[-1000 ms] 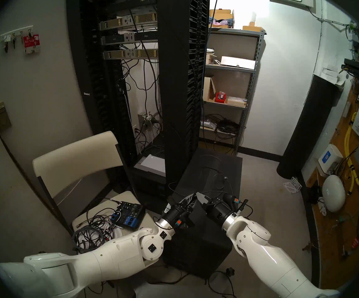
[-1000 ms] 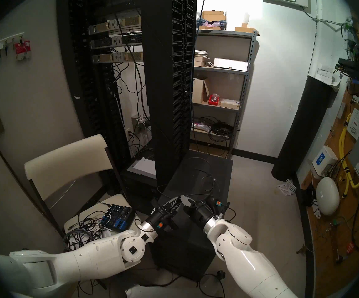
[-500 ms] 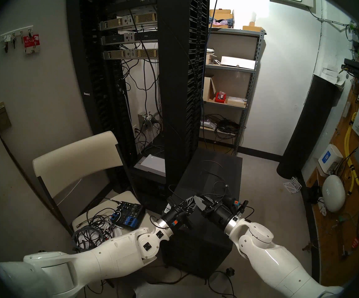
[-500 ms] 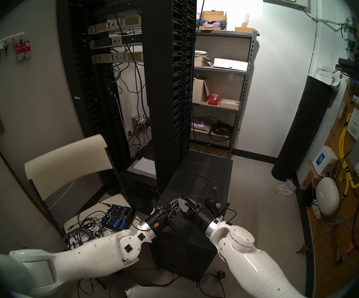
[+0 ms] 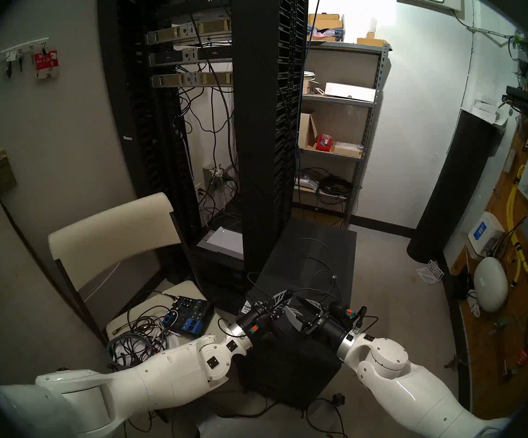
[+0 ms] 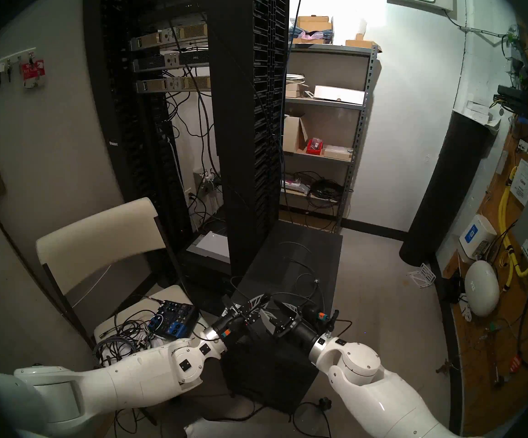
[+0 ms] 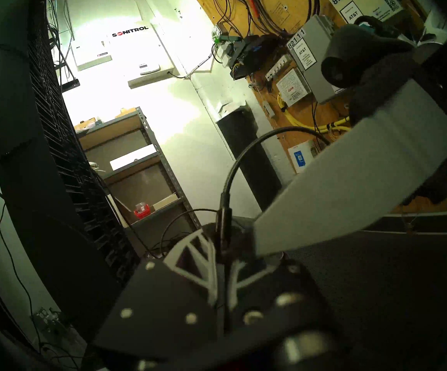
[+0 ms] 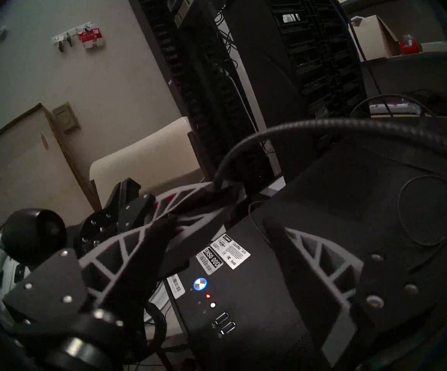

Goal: Insert the cable into the workstation's USB slot

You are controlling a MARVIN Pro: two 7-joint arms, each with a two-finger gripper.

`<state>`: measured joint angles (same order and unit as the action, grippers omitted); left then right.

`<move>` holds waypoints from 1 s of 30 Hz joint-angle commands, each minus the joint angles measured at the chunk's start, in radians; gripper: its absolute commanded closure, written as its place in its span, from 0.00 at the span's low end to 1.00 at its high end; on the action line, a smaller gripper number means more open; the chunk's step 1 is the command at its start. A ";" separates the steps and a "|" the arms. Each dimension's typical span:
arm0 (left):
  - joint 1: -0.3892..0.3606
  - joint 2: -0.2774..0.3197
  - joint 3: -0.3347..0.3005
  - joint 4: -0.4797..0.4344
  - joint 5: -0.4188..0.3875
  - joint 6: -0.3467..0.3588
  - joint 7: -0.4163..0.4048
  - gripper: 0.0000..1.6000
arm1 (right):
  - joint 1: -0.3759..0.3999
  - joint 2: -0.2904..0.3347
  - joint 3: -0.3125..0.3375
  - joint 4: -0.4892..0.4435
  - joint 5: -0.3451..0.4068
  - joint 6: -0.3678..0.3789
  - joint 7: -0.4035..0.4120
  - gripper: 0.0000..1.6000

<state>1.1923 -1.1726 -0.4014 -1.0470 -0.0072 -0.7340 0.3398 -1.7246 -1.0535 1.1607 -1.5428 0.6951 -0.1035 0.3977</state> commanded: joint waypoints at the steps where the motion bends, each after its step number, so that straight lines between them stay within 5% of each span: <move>1: -0.029 -0.019 -0.022 -0.008 -0.055 -0.048 -0.021 1.00 | -0.024 0.012 0.008 0.021 -0.064 -0.111 -0.005 0.18; 6: -0.028 -0.013 -0.022 -0.010 -0.106 -0.057 -0.061 1.00 | -0.019 -0.031 0.028 0.063 -0.155 -0.188 -0.003 0.24; 15: -0.020 -0.002 -0.015 -0.024 -0.167 -0.059 -0.122 1.00 | 0.018 -0.076 0.022 0.134 -0.169 -0.319 0.027 0.26; 20: -0.011 0.008 -0.012 -0.029 -0.196 -0.055 -0.149 1.00 | 0.007 -0.074 0.036 0.103 -0.137 -0.331 0.055 0.33; 30: -0.005 0.018 -0.007 -0.027 -0.248 -0.051 -0.202 1.00 | -0.024 -0.049 0.061 0.044 -0.079 -0.321 0.106 0.31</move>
<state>1.1870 -1.1565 -0.4109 -1.0575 -0.2241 -0.7792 0.1615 -1.7367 -1.1147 1.2081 -1.4418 0.5799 -0.4159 0.4764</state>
